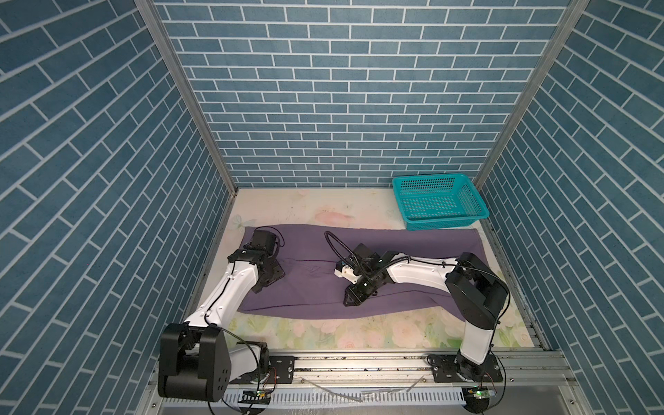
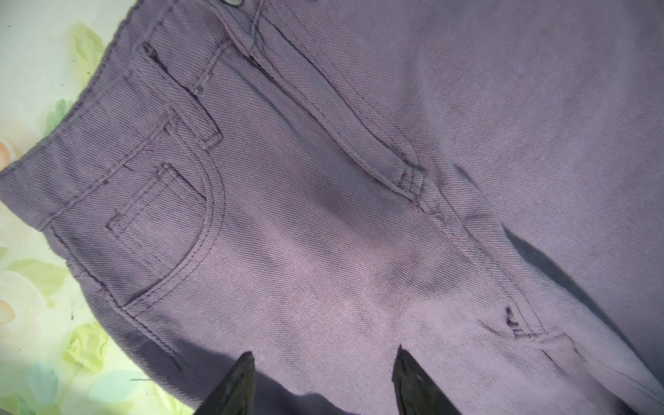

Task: Fold and stack the trousers
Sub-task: Smooth out the trousers at the center of the table.

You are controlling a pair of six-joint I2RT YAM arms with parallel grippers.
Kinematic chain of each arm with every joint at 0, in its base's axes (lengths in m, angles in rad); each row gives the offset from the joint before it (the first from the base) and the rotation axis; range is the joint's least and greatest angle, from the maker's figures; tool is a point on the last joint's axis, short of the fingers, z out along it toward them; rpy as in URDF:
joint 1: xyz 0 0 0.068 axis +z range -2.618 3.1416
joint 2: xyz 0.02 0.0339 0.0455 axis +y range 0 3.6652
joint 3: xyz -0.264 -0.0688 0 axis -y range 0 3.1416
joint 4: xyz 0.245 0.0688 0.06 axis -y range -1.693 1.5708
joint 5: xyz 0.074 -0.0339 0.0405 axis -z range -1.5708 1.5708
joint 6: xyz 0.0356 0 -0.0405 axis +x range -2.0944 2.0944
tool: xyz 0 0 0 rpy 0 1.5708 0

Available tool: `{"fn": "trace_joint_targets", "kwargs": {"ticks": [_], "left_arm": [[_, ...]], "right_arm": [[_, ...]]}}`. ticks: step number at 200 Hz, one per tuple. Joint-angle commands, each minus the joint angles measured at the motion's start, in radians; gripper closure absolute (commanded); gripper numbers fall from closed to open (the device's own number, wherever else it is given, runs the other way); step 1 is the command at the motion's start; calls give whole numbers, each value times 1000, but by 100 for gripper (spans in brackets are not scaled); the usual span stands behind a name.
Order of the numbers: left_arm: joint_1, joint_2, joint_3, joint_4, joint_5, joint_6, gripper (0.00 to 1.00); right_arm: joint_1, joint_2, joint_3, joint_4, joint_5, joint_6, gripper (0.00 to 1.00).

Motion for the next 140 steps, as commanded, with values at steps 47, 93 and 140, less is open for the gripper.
{"fn": "trace_joint_targets", "kwargs": {"ticks": [47, 93, 140], "left_arm": [[8, 11, -2, 14, 17, 4, 37], [8, -7, 0, 13, 20, 4, 37], [9, -27, -5, 8, 19, 9, 37]], "right_arm": [[0, -53, -57, 19, -81, 19, 100], [27, -147, -115, 18, -58, 64, 100], [109, -185, -167, 55, -24, 142, 100]]}}
